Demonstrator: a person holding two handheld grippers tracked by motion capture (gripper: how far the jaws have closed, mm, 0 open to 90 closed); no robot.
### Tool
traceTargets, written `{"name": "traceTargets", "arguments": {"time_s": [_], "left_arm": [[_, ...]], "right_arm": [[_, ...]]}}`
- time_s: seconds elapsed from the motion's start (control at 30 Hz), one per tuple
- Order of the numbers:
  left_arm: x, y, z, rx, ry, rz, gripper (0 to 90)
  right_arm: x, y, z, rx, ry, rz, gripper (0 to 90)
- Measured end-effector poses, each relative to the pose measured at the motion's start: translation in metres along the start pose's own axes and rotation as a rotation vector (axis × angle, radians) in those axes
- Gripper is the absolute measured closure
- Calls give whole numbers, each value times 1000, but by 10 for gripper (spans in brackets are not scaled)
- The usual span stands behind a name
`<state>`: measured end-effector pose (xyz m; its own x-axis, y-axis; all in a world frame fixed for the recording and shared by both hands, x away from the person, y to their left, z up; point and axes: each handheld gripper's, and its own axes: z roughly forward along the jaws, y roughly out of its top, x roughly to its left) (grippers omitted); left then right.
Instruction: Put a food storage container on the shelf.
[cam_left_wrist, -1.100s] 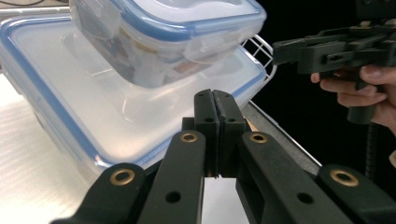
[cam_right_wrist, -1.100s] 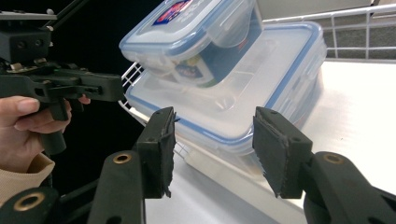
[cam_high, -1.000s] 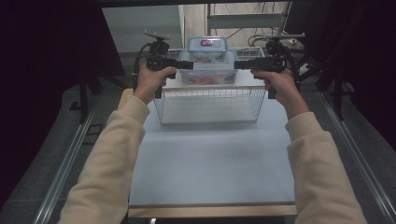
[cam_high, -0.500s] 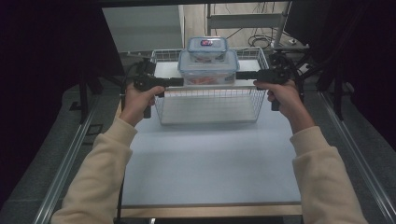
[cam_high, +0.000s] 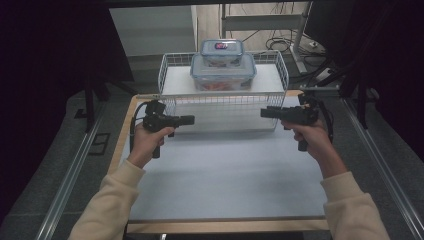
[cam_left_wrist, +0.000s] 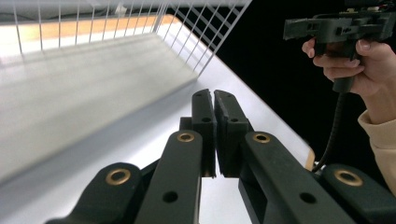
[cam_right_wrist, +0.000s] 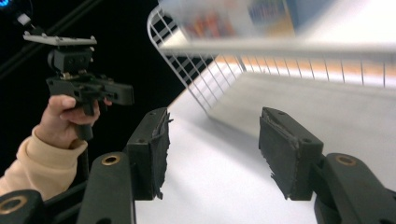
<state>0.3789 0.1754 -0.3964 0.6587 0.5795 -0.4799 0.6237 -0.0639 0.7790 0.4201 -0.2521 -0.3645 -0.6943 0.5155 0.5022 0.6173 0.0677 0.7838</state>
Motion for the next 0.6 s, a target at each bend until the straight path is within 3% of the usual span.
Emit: {"name": "traceTargets", "arguments": {"time_s": [0.23,0.43,0.6], "left_arm": [[6,-35,7,6,-26,-37,867],[12,-56,16,34,-27,-61,841],[14,-69,22,42,-5,-65,659]], "right_arm": [[-17,-49,-3,18,-14,24,420],[-23,-77,1,52,-28,21,413],[-25,-90,7,76,-44,3,401]]}}
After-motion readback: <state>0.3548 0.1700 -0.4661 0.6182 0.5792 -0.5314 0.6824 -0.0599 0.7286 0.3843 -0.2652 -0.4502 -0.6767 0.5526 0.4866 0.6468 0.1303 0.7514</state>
